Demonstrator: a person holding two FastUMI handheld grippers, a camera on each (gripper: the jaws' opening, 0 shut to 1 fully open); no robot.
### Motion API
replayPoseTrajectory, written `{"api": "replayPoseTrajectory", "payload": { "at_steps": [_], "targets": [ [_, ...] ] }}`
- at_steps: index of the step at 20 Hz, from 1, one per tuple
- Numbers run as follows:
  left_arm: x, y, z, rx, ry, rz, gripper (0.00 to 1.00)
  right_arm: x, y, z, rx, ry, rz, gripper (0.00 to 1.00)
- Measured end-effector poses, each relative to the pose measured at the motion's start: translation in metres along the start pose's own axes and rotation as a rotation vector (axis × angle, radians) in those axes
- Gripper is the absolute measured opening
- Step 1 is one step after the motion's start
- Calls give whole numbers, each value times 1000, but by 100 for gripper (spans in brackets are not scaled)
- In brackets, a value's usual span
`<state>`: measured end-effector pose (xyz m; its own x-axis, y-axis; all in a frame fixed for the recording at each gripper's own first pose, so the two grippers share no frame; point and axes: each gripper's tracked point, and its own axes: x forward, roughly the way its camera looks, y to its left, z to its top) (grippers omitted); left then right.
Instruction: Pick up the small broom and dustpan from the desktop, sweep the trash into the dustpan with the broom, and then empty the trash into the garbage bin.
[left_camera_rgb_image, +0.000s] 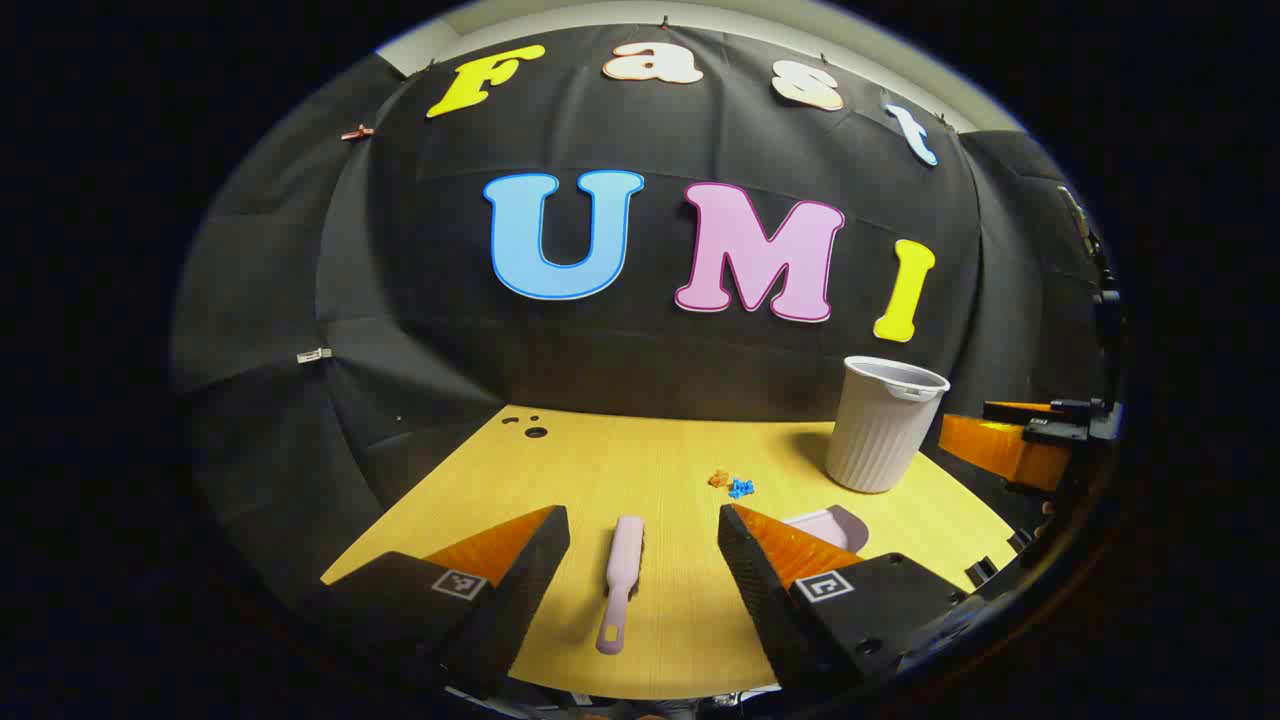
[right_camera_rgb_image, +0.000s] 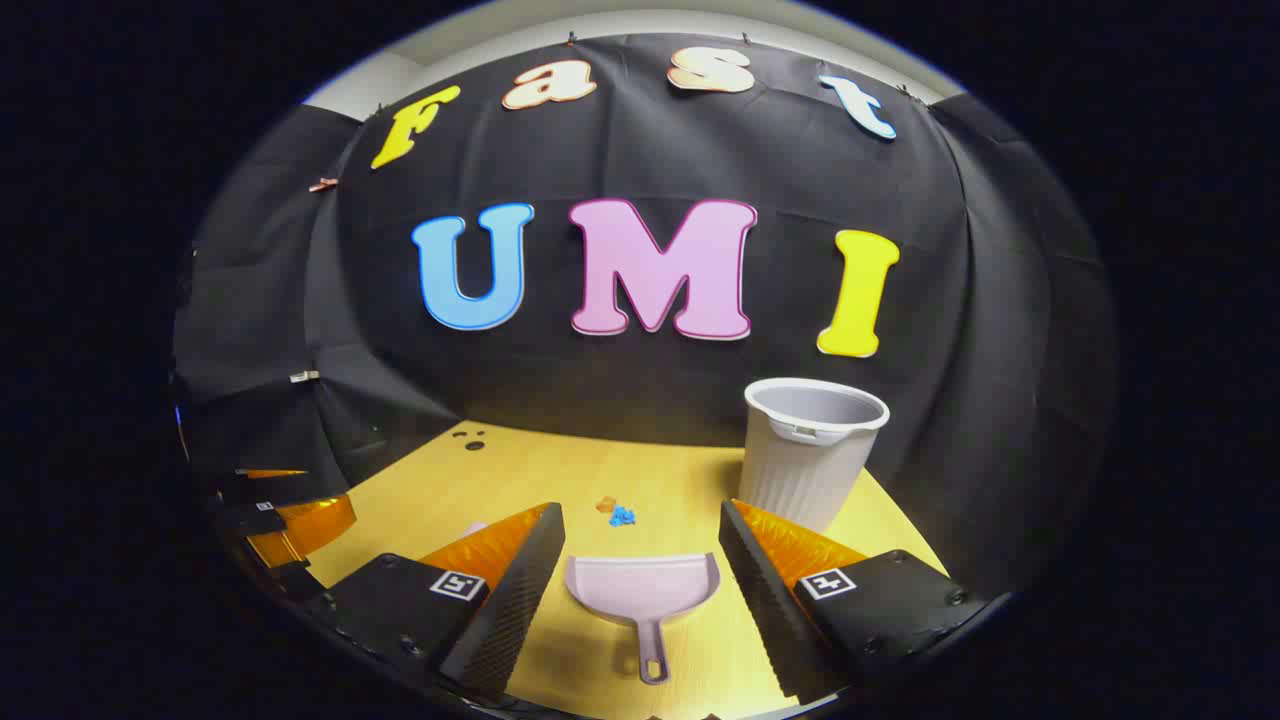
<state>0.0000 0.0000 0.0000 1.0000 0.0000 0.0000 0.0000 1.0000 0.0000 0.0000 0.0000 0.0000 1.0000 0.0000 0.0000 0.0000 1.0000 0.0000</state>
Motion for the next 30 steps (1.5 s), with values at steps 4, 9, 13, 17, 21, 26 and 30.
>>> {"api": "replayPoseTrajectory", "payload": {
  "at_steps": [4,9,13,17,21,26,30],
  "targets": [
    [16,5,-10,-7,33,10,96,13,-2,-11,34,57,13,98],
    [33,4,-15,8,68,-8,96,33,-4,-35,28,139,25,98],
    [59,4,-22,-17,117,-18,96,50,-5,-54,23,211,29,98],
    [78,4,-42,-97,237,-10,96,59,-5,-63,10,233,46,98],
    [102,13,-75,-81,367,8,95,64,3,-84,35,303,91,98],
    [124,20,-139,-10,572,-3,96,72,-3,-123,60,427,85,98],
    [134,29,-183,56,736,6,96,79,-5,-159,92,544,71,100]
  ]
}}
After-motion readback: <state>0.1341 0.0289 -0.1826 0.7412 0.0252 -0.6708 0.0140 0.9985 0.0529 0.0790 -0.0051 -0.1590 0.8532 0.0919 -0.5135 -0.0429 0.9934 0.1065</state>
